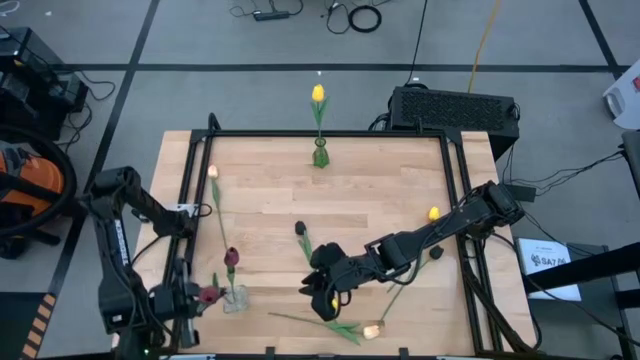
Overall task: Sort flowers into vase by color
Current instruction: Put the dark red flower into the transparent vase, then put the yellow flower into the green vase
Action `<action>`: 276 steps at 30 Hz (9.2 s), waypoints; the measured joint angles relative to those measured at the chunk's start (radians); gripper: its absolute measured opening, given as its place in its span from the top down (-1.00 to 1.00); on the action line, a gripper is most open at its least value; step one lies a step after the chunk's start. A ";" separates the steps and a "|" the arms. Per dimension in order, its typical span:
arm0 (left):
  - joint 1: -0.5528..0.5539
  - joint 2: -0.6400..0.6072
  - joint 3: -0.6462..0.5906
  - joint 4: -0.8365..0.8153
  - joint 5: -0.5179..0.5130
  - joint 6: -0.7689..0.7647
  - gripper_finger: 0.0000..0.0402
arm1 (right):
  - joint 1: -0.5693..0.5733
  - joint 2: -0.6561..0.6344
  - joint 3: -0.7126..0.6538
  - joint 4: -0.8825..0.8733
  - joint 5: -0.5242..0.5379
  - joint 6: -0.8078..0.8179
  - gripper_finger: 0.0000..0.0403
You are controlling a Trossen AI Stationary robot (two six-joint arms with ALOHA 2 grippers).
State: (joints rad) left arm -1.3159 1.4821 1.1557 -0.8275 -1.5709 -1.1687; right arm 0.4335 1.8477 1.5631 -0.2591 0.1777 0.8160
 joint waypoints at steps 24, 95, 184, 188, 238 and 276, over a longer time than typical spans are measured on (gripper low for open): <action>0.001 0.131 0.000 0.012 0.125 -0.005 0.78 | 0.000 0.000 0.000 -0.001 -0.001 -0.017 0.46; 0.052 0.008 0.001 -0.031 0.558 -0.597 0.42 | -0.008 0.000 0.001 0.004 0.030 0.002 0.46; 1.311 -0.557 0.064 0.220 1.785 1.107 0.42 | 0.174 0.001 0.001 -0.714 0.001 1.512 0.46; 1.403 -0.543 0.064 0.221 1.874 1.110 0.42 | 0.218 0.001 0.001 -0.777 -0.020 1.541 0.46; 1.600 -0.532 0.064 0.182 1.640 1.072 0.42 | -0.107 -0.462 -0.987 -0.550 0.279 1.247 0.95; 1.876 -0.541 -0.451 0.684 1.866 0.965 0.42 | -0.821 -0.456 -0.556 0.844 -0.005 -0.515 0.99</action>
State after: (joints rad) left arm 0.5604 0.9415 0.7044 -0.1436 0.2947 -0.2034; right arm -0.3876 1.3913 1.0074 0.5850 0.1732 0.3009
